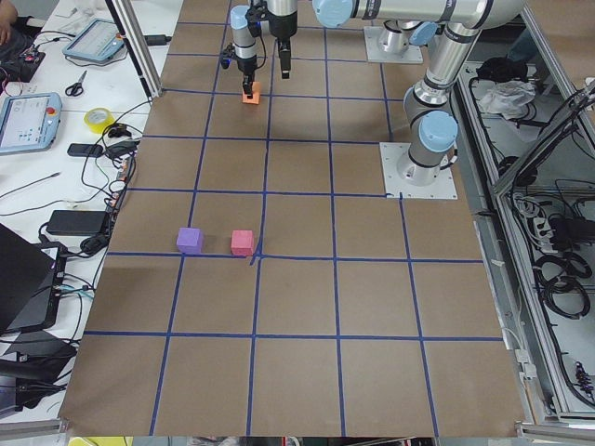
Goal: Arrange blocks in a line
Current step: 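Carry the orange cube toward the table centre with the right gripper, then release the orange cube and raise the right gripper away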
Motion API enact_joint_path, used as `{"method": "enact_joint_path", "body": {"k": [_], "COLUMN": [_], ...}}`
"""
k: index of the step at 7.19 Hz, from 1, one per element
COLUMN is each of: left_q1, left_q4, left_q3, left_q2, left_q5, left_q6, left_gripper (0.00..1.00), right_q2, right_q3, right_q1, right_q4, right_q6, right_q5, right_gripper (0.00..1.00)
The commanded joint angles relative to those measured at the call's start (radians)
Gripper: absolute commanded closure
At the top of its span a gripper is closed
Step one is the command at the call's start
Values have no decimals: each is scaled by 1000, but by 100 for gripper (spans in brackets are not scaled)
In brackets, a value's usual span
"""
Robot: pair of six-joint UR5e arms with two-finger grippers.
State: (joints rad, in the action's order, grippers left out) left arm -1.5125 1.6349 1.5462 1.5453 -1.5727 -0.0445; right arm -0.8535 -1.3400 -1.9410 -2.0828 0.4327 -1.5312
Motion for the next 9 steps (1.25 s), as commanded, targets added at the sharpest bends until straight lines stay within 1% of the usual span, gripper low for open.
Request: {"method": "enact_joint_path", "body": {"k": [1,2,3,4,5,6,7,8,9], "left_q1": [0,0,0,0,2,3,2,-2,-33], "left_q4": [0,0,2,-1,0,-6,-56,-117,-185], "left_q3": [0,2,3,3,2,-6,-11,-8,-6], "left_q2": [1,-1,-2,-2,-10,13,41,85,143], "left_q5": [-1,0,-1,0,-1,-1,6,10,8], "left_q6": [0,0,0,0,2,0,-3,-20,-62], "left_gripper": [0,0,0,0,0,0,0,0,0], "right_q2": [1,10,8,-8,-57,-125,-177,-209,-285], "right_q3": [-2,-10,-10,1,15,18,10,10,10], "right_q1": [-3,-4,-4,-3,19,61,112,152,207], "right_q4": [6,-8,-3,-5,-3,16,121,204,292], "right_q6": [5,6,3,3,-8,-53,-156,-207,-301], "right_q5": [0,5,6,22,85,88,76,62,16], "right_gripper": [81,24,0,0,0,0,0,0,0]}}
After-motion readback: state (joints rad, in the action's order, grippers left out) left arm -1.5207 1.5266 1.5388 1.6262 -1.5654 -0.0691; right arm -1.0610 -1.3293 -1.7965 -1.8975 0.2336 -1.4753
